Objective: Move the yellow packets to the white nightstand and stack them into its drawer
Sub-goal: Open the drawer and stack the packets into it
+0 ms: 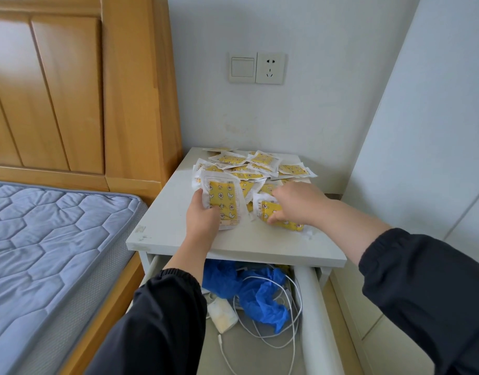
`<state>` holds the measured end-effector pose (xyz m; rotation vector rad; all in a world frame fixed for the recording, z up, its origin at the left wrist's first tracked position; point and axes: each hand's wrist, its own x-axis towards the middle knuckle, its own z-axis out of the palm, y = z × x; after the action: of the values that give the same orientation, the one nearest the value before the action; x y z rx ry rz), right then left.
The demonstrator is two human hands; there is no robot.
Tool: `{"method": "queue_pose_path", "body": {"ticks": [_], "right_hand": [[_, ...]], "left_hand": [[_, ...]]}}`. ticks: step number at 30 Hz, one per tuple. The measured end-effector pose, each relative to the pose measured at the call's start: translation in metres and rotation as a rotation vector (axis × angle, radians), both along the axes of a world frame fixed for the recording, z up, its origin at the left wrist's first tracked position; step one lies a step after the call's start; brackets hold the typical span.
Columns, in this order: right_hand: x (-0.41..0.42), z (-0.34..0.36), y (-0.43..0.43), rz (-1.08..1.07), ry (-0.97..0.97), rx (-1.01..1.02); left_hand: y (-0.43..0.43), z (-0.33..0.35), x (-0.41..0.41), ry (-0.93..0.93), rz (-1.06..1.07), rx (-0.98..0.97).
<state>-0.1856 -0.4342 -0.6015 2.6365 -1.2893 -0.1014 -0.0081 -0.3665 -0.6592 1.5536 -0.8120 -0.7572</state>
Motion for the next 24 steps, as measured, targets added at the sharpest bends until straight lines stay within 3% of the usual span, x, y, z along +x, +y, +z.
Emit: {"method": "queue_pose_path", "body": {"ticks": [3, 6, 12, 19, 24], "right_hand": [[0.0, 0.003, -0.001, -0.026, 0.0, 0.078], [0.001, 0.009, -0.003, -0.08, -0.113, 0.027], [-0.014, -0.002, 0.008, -0.281, -0.561, 0.168], [-0.053, -0.028, 0.041, -0.49, -1.302, 0.676], [-0.076, -0.057, 0.095, -0.529, -1.495, 0.833]], "left_hand": [[0.0, 0.0, 0.0, 0.006, -0.002, 0.0], [0.001, 0.001, -0.001, -0.007, -0.008, -0.002], [0.008, 0.001, -0.005, 0.045, -0.062, 0.031], [0.047, 0.001, -0.028, 0.184, -0.191, -0.032], [0.083, -0.02, -0.055, 0.222, -0.295, 0.022]]}}
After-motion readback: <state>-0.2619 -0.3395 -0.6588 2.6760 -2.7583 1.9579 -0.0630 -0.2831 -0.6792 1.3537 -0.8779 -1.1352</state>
